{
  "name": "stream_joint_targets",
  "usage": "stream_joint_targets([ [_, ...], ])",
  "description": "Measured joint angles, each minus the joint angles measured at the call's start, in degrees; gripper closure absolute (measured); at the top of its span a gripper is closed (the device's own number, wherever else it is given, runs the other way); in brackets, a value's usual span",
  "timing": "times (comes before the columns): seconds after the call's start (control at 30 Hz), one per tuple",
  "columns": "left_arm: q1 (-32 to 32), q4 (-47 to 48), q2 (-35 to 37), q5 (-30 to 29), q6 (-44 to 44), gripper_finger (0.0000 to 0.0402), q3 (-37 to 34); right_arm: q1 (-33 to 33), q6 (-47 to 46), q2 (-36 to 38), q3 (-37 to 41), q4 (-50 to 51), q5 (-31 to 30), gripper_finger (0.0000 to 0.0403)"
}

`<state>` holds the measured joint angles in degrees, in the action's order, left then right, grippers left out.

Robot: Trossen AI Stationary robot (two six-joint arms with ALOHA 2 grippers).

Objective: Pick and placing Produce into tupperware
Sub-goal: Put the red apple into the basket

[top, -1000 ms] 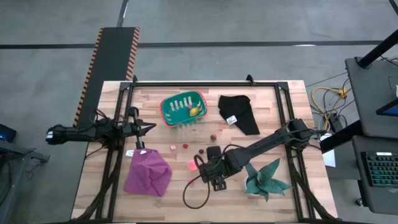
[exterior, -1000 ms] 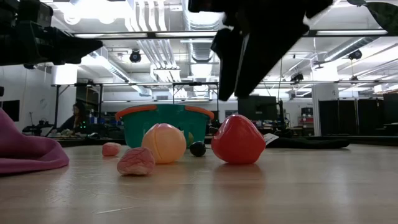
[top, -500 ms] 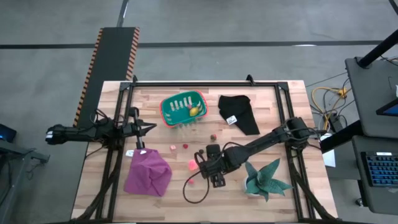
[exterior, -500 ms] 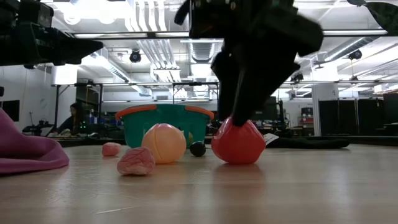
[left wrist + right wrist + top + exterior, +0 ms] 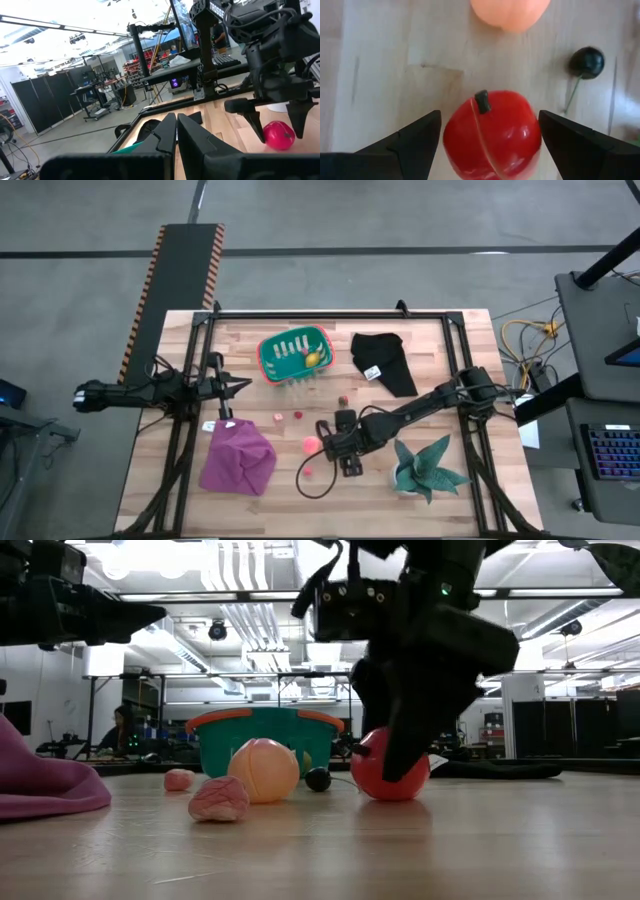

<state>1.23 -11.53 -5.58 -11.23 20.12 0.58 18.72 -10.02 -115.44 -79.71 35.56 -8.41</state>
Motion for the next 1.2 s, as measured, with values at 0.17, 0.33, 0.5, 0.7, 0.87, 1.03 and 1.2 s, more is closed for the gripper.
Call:
stream_joint_targets([
  [0.17,0.00,0.00,0.00,0.01,0.02,0.0400,0.00,-0.02,-0.02,0.00,1.46,-1.25,0.02,0.0078],
  [0.33,0.00,0.00,0.00,0.01,0.00,0.0400,0.00,-0.01,-0.02,0.00,1.76,-2.53,0.00,0.0079],
  [0.5,0.02,0.00,0.00,0.00,-0.09,0.0400,0.00,-0.02,0.02,0.00,1.76,-3.26,0.00,0.0090],
  [0.7,0.00,0.00,0.00,0.01,-0.15,0.0400,0.00,-0.02,0.12,0.00,1.85,-3.34,-0.02,0.0120],
  [0.87,0.02,0.00,-0.02,0.01,-0.17,0.0400,0.00,-0.01,0.15,0.00,1.85,-3.33,-0.04,0.0131],
  [1.03,0.00,0.02,-0.02,-0.01,-0.20,0.0400,0.00,-0.01,0.13,0.00,1.85,-3.25,-0.13,0.0125],
  [1.2,0.02,0.02,-0.02,0.01,-0.20,0.0400,0.00,0.00,0.13,0.00,1.85,-3.22,-0.13,0.0132],
])
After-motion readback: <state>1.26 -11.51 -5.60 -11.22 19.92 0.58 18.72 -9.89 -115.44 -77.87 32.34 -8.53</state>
